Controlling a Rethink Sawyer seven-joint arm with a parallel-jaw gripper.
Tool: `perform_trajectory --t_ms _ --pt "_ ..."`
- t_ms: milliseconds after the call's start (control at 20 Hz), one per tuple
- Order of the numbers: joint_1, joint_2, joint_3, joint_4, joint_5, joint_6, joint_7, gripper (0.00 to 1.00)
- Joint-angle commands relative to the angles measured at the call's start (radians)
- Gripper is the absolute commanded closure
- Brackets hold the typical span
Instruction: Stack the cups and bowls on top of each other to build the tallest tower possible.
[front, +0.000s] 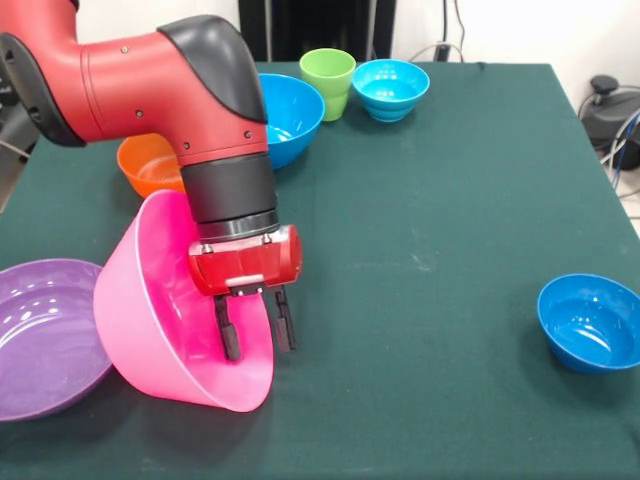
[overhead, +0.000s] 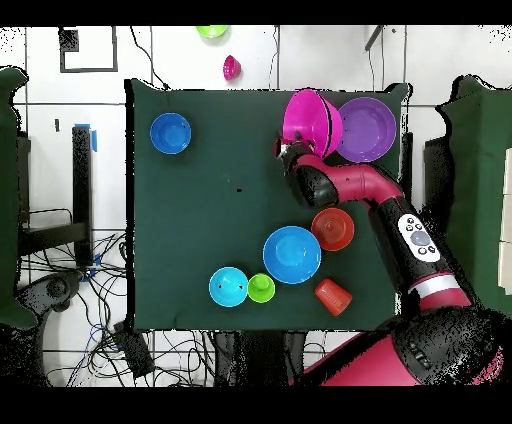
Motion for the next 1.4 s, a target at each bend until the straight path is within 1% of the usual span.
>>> perform_trajectory --t_ms 50,200,350,650,800,850,950,1200,1400 --pt "0.069 0.04 -0.15 -0.056 -0.053 0.163 -0.123 0.0" --pt "0.107 -0.018 -0.194 -0.02 -0.03 0.196 -0.072 0.0" --pt "0.127 -0.049 -0.215 0.0 -0.014 0.208 -0.056 0.0" --pt "0.132 -0.057 -0.223 0.005 0.011 0.213 -0.074 0.0" --pt "0.135 -0.074 -0.229 0.018 0.025 0.228 -0.076 0.0" --pt "0.138 -0.085 -0.232 0.024 0.035 0.241 -0.079 0.0" --pt "0.143 -0.111 -0.239 0.042 0.074 0.298 -0.09 0.0" --pt "0.168 -0.21 -0.258 0.104 0.154 0.423 -0.096 0.0" --pt "0.172 -0.247 -0.256 0.125 0.18 0.464 -0.098 0.0"
